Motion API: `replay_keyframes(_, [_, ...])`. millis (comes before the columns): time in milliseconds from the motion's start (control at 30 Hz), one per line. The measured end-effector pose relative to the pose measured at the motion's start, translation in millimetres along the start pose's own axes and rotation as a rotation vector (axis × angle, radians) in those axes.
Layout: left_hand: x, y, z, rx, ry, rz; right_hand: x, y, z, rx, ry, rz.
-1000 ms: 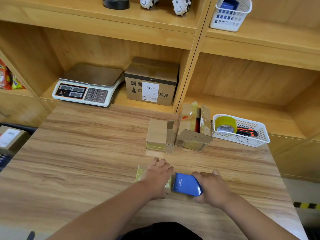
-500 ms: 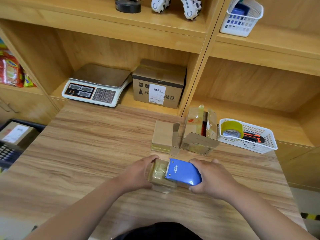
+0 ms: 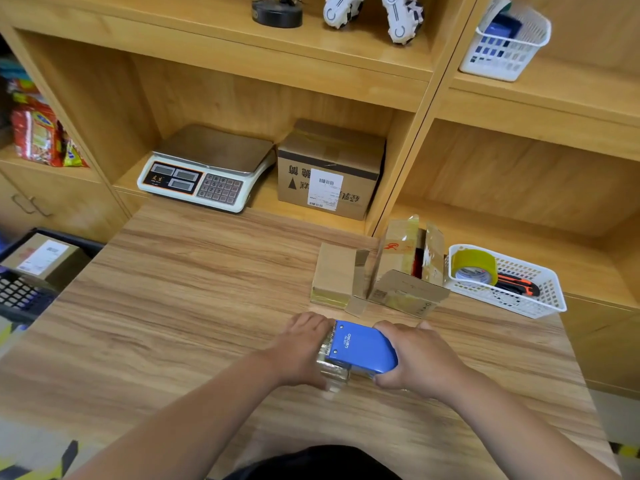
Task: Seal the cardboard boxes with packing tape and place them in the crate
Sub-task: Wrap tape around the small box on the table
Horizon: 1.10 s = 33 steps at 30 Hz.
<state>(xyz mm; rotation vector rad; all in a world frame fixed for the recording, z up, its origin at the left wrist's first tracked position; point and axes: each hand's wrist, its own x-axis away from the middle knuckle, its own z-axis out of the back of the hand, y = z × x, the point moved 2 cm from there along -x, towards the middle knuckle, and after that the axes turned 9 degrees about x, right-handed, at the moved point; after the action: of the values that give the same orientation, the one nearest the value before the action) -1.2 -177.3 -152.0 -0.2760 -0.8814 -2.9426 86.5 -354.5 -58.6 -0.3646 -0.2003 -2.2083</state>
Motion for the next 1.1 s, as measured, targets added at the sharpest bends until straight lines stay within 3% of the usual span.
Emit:
replay_keyframes(833, [-5, -3, -1, -0.04, -0.032, 0.012, 46, 72, -19, -0.021, -0.088, -0.042])
replay_keyframes(1100, [2, 4, -1, -0.216, -0.001, -0.033, 39, 70, -31, 0.0, -0.057, -0.033])
